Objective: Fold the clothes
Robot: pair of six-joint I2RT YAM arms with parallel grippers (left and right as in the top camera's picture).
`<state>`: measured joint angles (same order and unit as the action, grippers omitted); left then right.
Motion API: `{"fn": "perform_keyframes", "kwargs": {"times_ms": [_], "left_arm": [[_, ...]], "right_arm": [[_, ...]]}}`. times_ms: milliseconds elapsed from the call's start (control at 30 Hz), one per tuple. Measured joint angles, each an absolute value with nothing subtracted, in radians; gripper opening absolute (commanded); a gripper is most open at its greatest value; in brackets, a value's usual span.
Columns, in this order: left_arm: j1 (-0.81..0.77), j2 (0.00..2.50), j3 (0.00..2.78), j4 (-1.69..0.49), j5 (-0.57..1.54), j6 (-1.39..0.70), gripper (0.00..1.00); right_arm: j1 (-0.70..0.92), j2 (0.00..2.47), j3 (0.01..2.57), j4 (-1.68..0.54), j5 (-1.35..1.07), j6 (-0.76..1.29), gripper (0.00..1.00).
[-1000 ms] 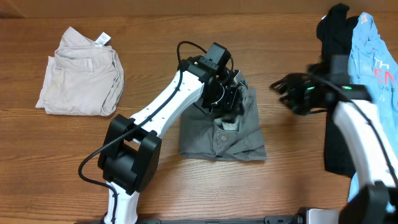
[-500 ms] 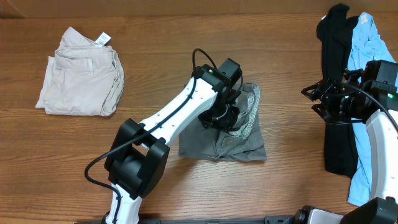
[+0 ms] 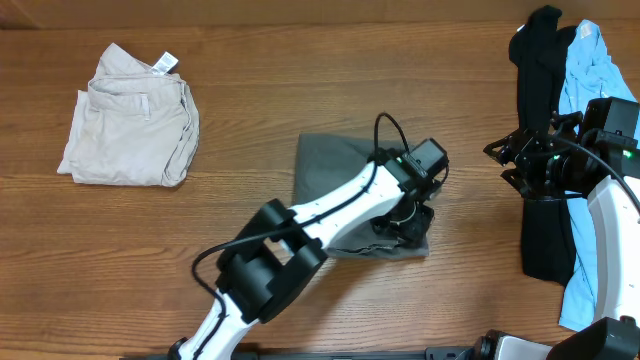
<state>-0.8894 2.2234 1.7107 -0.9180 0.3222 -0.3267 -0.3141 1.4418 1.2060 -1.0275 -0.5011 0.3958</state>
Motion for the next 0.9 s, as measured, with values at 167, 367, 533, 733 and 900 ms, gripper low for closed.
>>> {"fn": "perform_keyframes", "kwargs": {"times_ms": [167, 367, 533, 733, 900], "left_arm": [[-0.891, 2.25, 1.727, -0.92, 0.34, -0.349, 0.73], [-0.903, 2.257, 1.746, -0.957, 0.289, -0.314, 0.84], [-0.906, 2.272, 1.753, -1.085, -0.083, -0.214, 0.88], [-0.863, 2.269, 1.754, -1.1, -0.35, -0.036, 0.92], [-0.809, 2.29, 1.752, -1.075, -0.64, 0.073, 0.97]], "right_arm": [[-0.314, 1.442, 1.206, -1.031, -0.493, 0.395, 0.66], [-0.314, 1.442, 1.206, -1.032, -0.478, 0.392, 0.66], [-0.314, 1.442, 1.206, -1.032, -0.468, 0.391, 0.66], [-0.315, 1.442, 1.206, -1.029, -0.466, 0.392, 0.7], [-0.314, 1.442, 1.206, -1.023, -0.466, 0.392, 0.7]]}}
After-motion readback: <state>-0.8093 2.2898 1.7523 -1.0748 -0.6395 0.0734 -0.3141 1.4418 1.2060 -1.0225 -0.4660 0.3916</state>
